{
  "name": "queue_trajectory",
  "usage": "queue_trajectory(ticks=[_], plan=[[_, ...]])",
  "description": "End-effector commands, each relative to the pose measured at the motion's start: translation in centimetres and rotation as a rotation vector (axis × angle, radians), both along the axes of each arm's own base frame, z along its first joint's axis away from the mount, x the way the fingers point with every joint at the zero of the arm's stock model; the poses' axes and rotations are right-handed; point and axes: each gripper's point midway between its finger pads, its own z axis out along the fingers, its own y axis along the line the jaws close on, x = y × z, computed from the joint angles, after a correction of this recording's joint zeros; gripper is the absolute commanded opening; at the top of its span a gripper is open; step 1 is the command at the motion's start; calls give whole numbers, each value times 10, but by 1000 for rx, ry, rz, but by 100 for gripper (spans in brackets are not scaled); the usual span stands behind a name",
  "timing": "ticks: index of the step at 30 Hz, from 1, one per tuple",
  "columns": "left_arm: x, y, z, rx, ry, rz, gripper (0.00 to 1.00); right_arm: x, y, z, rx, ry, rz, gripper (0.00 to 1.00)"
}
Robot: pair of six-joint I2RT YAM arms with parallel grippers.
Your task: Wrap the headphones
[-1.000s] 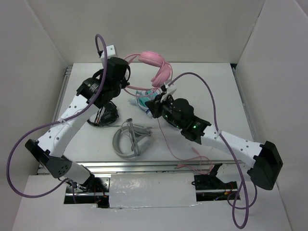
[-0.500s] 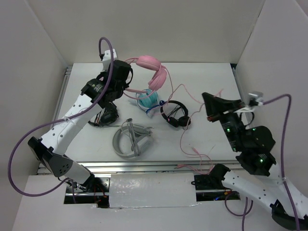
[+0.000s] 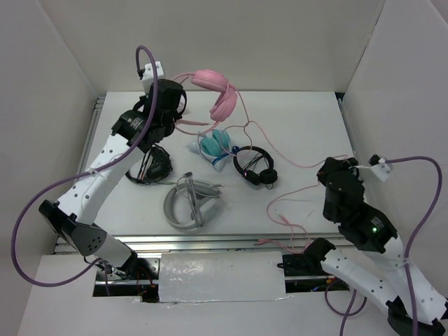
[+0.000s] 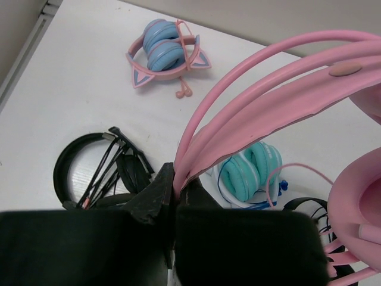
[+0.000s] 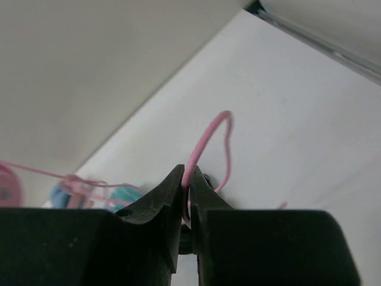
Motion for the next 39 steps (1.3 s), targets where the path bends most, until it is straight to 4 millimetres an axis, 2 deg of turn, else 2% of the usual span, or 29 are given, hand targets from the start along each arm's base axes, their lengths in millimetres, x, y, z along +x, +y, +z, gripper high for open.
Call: queue_trajectory(ticks=[1,2,3,4,5,6,7,8,9,10,11,13,14,15,16,17,20,24,26,28,29,31,32,34,35,36,37,38,39], plan=[[15,-10,76,-100,-226,-29,0,6,-3,-68,4,160,-88,15],[15,-8,94,-102,-259,-32,0,9,6,-86,19,214,-50,5],[20,-4,97,-73,-259,-21,0,11,10,-107,12,265,-39,0],[19,0,104,-68,-262,-11,0,15,13,-126,11,328,-35,0],[17,5,128,-89,-311,-7,0,16,17,-140,22,374,-22,0],[21,9,133,-73,-318,-16,0,15,26,-163,48,438,17,0],[21,13,143,-78,-338,-15,0,16,26,-182,49,503,8,0],[18,18,163,-89,-388,-14,0,16,13,-194,77,539,-55,0],[19,27,171,-67,-405,0,0,15,7,-212,87,600,-92,0],[18,34,180,-62,-425,16,0,16,0,-219,102,616,-128,0],[14,42,196,-61,-466,38,0,16,-19,-226,118,642,-195,0],[7,71,208,-14,-489,143,0,29,-21,-239,186,673,-166,0],[4,82,212,-6,-499,175,0,29,-40,-242,214,680,-215,0],[2,102,214,6,-503,225,0,37,-40,-244,240,672,-199,0],[3,109,213,7,-503,225,0,38,-52,-243,255,665,-241,0],[0,130,215,-2,-513,268,0,38,-67,-239,272,652,-294,0],[7,157,209,-25,-512,277,0,36,-94,-228,267,640,-400,0],[22,189,192,-50,-464,298,0,18,-136,-226,292,635,-545,0],[30,209,183,-73,-444,314,0,13,-146,-228,309,633,-570,0],[33,220,175,-84,-426,321,0,4,-159,-229,314,642,-613,0],[32,234,170,-92,-420,348,0,1,-163,-227,312,644,-637,0],[33,244,164,-112,-411,351,0,-7,-173,-224,304,645,-675,0],[31,254,165,-118,-418,362,0,-2,-172,-222,297,638,-648,3],[36,247,161,-131,-404,303,0,9,-165,-212,233,623,-539,11],[37,243,161,-124,-400,272,0,29,-148,-203,192,558,-434,16],[43,232,152,-134,-374,213,0,36,-138,-200,163,538,-382,24],[41,226,153,-134,-381,185,0,42,-127,-199,128,528,-320,28],[45,214,158,-115,-403,129,0,54,-110,-188,75,485,-238,36],[52,201,139,-121,-364,68,0,57,-103,-184,49,473,-202,46]])
